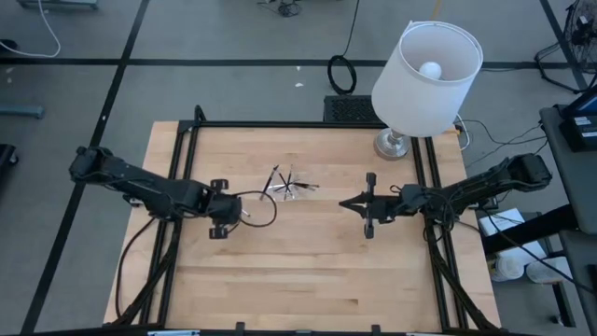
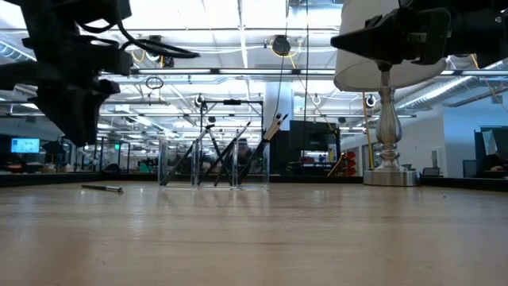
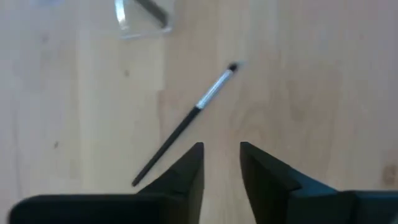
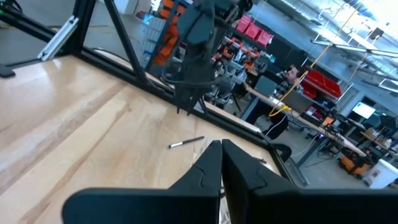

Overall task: Put items in baskets/containers
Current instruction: Put the black eyeshadow brush into the transparent organizer

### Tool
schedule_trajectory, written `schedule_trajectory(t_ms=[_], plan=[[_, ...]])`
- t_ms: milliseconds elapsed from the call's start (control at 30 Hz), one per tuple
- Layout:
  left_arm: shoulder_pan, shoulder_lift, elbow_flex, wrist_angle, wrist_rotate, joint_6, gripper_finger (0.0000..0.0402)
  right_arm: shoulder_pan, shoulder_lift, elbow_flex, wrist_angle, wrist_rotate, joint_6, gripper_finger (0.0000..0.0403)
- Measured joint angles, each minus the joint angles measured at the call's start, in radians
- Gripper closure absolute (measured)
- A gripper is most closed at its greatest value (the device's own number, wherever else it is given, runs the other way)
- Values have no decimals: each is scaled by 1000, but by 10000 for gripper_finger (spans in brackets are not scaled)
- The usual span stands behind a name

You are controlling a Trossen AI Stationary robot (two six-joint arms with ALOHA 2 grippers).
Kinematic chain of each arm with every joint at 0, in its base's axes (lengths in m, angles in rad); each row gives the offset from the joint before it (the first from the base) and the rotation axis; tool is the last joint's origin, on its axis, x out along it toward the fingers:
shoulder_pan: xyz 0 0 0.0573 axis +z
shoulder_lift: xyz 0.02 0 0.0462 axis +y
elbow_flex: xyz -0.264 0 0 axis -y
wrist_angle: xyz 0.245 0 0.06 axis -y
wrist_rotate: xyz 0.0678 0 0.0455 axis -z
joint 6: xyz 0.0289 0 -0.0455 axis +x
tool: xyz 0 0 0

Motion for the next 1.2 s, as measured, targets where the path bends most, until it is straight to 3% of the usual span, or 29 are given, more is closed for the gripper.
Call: schedule_trajectory(t_ms=[300,533,767,933,1200], plan=[[107,104,0,37,73,184,224,0,0,0,13,-78,18,402],[224,235,0,52,103,343,220,0,0,0,16,-77,12,403],[344,349,7,70,207,435,220,0,0,0,8,-76,-2,403],[363,388,10,76,285,447,247,0,0,0,-17,-76,-8,403],[249,388,4,93,265,312,334,0,0,0,-35,-76,16,403]])
